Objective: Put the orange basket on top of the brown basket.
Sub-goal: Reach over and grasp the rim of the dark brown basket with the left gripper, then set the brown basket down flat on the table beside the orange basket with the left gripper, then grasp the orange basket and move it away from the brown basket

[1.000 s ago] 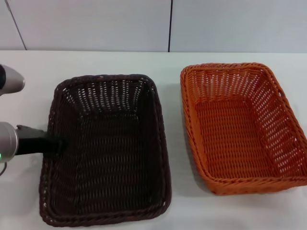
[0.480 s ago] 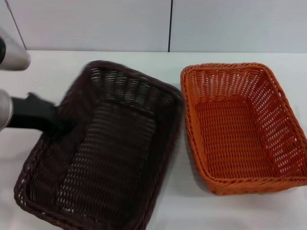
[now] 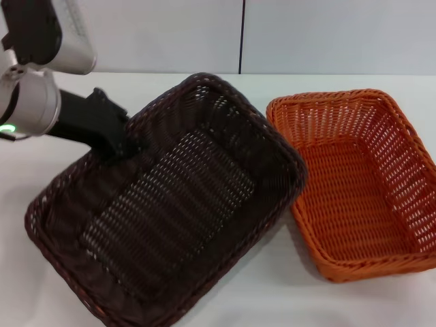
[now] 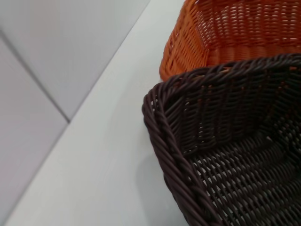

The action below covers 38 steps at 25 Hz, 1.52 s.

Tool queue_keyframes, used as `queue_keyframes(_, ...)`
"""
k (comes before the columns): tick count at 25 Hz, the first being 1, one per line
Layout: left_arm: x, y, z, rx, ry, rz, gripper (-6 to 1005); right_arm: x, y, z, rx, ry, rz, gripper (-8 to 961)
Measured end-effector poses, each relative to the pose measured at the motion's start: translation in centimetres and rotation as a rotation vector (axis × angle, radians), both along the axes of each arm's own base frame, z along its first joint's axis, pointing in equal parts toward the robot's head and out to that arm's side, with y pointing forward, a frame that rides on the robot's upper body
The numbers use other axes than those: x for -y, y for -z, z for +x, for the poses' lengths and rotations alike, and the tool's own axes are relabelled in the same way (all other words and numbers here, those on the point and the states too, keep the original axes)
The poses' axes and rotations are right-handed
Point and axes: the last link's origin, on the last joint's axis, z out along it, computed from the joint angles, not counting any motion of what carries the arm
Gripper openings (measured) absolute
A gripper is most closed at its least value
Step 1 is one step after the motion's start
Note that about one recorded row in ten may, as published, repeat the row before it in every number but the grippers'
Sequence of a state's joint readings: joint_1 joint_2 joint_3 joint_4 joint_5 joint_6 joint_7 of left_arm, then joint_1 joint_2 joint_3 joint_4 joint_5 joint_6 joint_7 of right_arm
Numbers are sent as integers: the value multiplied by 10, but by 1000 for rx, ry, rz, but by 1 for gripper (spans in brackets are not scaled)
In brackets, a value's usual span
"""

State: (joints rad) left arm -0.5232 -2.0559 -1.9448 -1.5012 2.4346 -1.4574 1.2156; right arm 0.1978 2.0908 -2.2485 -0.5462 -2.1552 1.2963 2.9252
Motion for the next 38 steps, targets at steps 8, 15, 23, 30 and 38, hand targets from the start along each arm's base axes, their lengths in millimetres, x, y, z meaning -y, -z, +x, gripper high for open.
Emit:
queue_keyframes(8, -11, 7, 6, -112, 161, -69, 242, 0, 0, 0, -1, -1, 0, 723)
queue_keyframes(15, -8, 15, 0, -141, 187, -123, 266, 2, 2, 0, 0, -1, -7, 723)
queue_keyframes(23, -7, 25, 12, -80, 214, -136, 329, 1, 2, -2, -1, -6, -8, 723)
queue_keyframes(30, -14, 32, 22, -89, 264, -80, 472, 2, 2, 0, -1, -1, -8, 724)
queue_keyframes(38, -27, 10, 49, 37, 424, 376, 661, 2, 2, -1, -2, -3, -9, 724)
